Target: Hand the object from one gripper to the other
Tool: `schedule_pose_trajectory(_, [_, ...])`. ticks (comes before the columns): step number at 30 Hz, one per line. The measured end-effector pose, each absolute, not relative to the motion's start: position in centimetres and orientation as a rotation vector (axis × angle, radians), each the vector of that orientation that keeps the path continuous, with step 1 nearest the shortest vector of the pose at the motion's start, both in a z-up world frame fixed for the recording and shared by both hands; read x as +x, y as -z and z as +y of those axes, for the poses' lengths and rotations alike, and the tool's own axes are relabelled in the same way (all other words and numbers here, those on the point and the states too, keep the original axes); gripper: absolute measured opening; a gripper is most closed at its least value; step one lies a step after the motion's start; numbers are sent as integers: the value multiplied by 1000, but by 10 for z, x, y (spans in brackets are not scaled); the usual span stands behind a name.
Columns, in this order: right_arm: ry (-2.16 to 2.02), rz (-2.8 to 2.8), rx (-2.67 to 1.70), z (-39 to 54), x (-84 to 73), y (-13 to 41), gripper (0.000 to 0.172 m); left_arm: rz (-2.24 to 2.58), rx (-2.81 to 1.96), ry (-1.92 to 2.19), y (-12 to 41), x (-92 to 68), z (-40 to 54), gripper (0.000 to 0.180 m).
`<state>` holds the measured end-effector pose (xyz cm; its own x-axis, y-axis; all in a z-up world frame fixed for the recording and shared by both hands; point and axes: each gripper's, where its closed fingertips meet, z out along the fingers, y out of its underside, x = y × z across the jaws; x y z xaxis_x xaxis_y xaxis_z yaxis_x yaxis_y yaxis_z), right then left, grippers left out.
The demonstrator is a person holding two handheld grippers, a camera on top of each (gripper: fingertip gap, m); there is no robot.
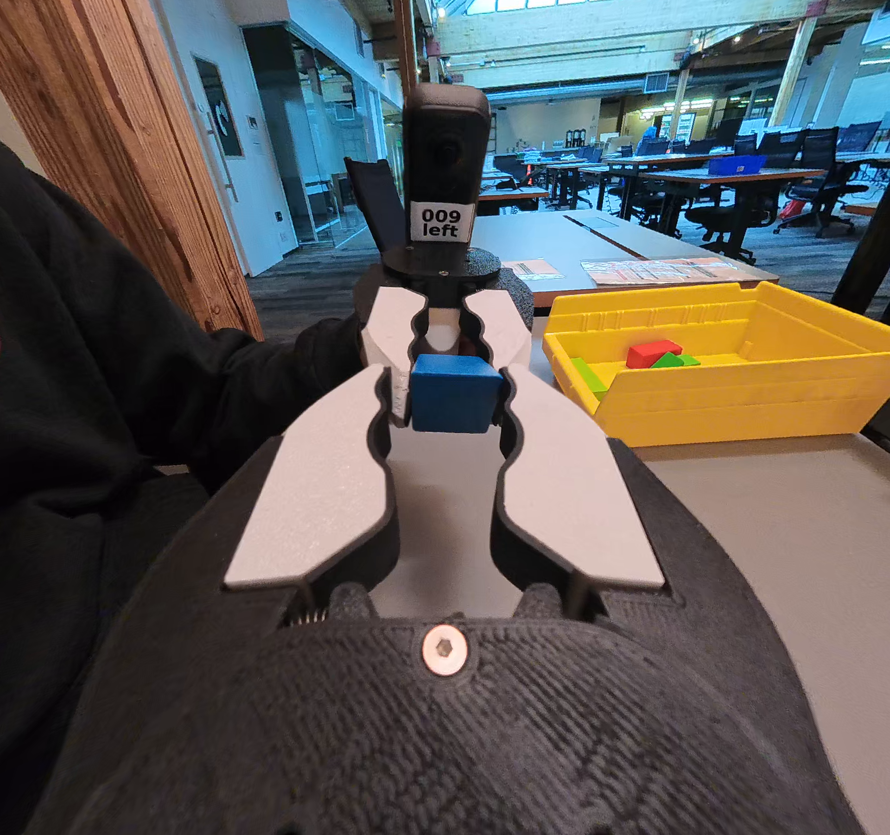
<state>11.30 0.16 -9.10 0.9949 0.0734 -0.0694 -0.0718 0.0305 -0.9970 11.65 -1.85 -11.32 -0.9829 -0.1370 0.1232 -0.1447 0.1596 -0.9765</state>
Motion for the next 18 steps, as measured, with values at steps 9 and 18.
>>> schedule_pose_trajectory(9, [-119, -24, -1561, 2, 114, 94, 35, -2412, 289, -2050, 115, 117, -19, 35])
schedule_pose_trajectory(18, [228, 259, -1607, -50, 184, 89, 35, -2664, 632, -2022, 133, 157, 2, 50])
